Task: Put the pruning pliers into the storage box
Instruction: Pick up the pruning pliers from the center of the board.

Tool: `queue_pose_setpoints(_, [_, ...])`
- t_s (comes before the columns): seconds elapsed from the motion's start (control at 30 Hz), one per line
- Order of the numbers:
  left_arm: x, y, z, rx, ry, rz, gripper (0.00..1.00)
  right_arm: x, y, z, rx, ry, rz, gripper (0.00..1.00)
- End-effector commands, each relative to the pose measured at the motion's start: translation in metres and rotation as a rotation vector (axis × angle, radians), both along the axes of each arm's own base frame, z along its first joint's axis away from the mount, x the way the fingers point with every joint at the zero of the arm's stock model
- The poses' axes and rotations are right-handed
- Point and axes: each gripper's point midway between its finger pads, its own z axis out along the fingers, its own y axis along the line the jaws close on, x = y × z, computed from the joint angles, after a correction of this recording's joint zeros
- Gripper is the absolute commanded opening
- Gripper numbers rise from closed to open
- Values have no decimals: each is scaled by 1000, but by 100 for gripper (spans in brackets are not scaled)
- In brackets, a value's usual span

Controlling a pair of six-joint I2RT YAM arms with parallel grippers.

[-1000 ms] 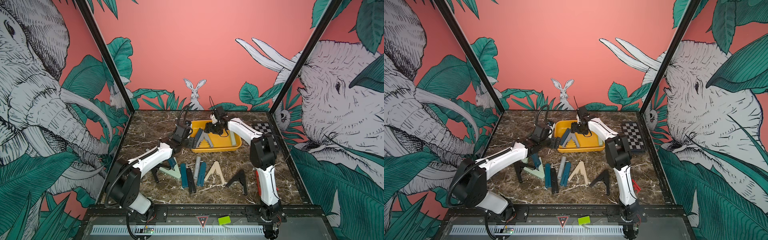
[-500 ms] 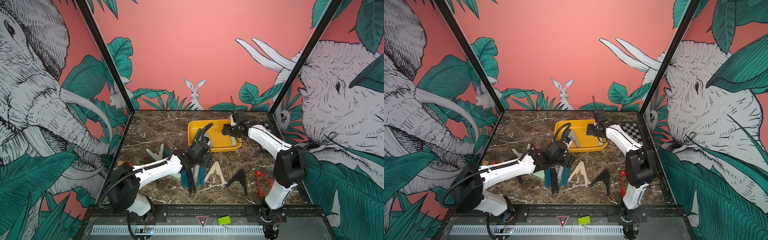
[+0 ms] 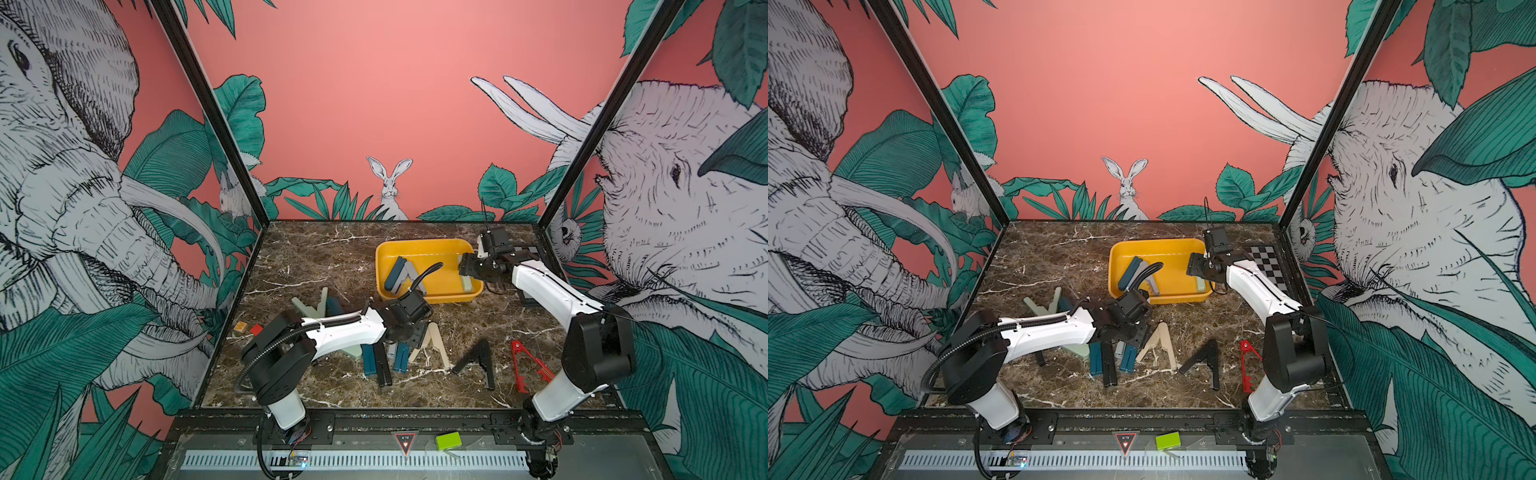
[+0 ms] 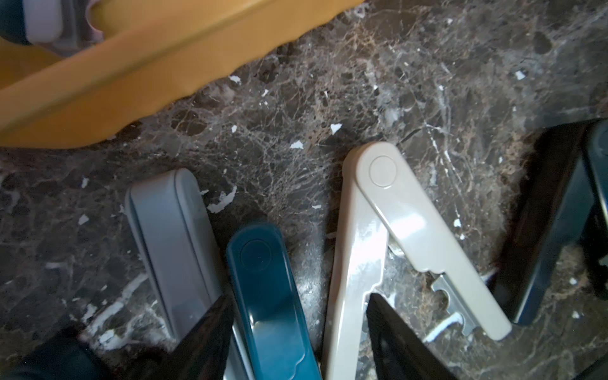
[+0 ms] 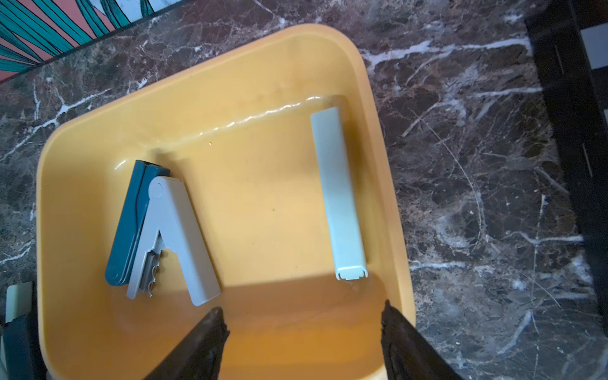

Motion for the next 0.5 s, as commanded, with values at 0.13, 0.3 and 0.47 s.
queue_pose_setpoints(0.13, [-5,6,-8,70,51,29,63,3,-3,11,24,-42,-19,72])
queue_pose_setpoints(0.3, [-6,12,-17,108,62,42,61,2,-3,9,28,-36,-23,73])
queue_pose_setpoints(0.47, [-5,13,-22,126,67,43,59,2,-4,8,30,-36,-25,72])
